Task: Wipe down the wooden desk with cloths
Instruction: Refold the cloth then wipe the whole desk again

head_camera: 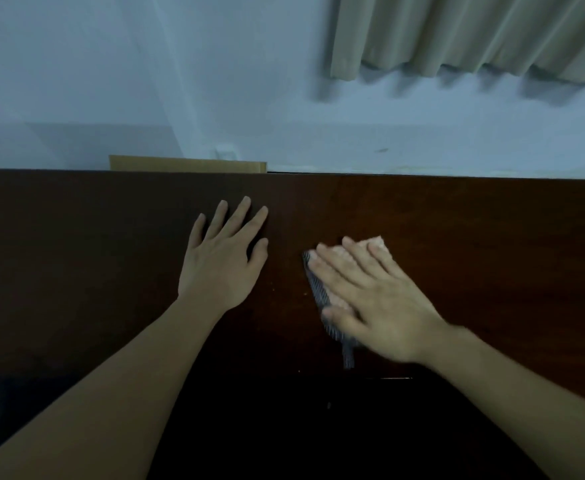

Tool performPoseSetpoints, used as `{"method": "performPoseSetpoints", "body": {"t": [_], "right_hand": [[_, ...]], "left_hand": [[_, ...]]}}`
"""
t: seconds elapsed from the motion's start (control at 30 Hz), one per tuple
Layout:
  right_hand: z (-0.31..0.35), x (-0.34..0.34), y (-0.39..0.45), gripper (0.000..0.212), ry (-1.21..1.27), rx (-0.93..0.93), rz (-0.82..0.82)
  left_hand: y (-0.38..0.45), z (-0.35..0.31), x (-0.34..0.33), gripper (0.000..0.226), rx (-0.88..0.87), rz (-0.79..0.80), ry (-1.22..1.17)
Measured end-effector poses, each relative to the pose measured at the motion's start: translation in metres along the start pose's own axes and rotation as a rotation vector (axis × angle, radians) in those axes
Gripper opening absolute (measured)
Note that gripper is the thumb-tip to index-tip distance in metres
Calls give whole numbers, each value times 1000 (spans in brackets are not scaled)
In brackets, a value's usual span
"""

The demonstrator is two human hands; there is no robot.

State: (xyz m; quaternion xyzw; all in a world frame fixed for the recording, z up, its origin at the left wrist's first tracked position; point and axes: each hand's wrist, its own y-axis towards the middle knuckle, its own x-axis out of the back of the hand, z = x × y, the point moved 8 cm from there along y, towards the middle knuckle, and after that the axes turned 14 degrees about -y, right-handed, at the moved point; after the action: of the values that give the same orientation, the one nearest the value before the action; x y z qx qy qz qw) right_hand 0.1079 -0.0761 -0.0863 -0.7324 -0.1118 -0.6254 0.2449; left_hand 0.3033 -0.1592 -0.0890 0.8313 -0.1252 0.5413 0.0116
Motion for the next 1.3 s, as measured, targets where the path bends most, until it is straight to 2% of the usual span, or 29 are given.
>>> {"method": "performPoseSetpoints", "body": {"t": [0.17, 0.3, 0.4, 0.53, 0.63, 0.73, 0.87, 1.03, 1.13, 1.3], "right_hand": [[-70, 6, 67, 78, -24, -222, -4], [-76, 6, 87, 67, 9, -295, 43], [-39, 9, 63, 74, -16, -240, 29], [33, 5, 0, 71, -42, -51, 15], [50, -1, -19, 70, -26, 30, 7], [24, 5, 8, 70, -17, -20, -26], [-40, 11, 72, 78, -15, -230, -19], [-64, 15, 106, 66, 11, -313, 26], [-31, 16, 81, 66, -26, -271, 28], [49, 10, 15, 72, -33, -17, 24]], "left_hand": [[0, 2, 1, 57, -6, -11, -6], [1, 1, 0, 56, -6, -17, -11], [1, 2, 1, 56, 2, -16, -5], [0, 0, 2, 57, -16, -23, -15], [0, 0, 2, 57, -23, -27, -18], [1, 1, 0, 57, -20, -13, -17], [3, 3, -2, 57, -20, -4, -16], [3, 2, -1, 57, -19, -14, -25], [2, 2, 1, 56, -22, -15, -45], [-5, 1, 13, 54, -90, -70, -238]]}}
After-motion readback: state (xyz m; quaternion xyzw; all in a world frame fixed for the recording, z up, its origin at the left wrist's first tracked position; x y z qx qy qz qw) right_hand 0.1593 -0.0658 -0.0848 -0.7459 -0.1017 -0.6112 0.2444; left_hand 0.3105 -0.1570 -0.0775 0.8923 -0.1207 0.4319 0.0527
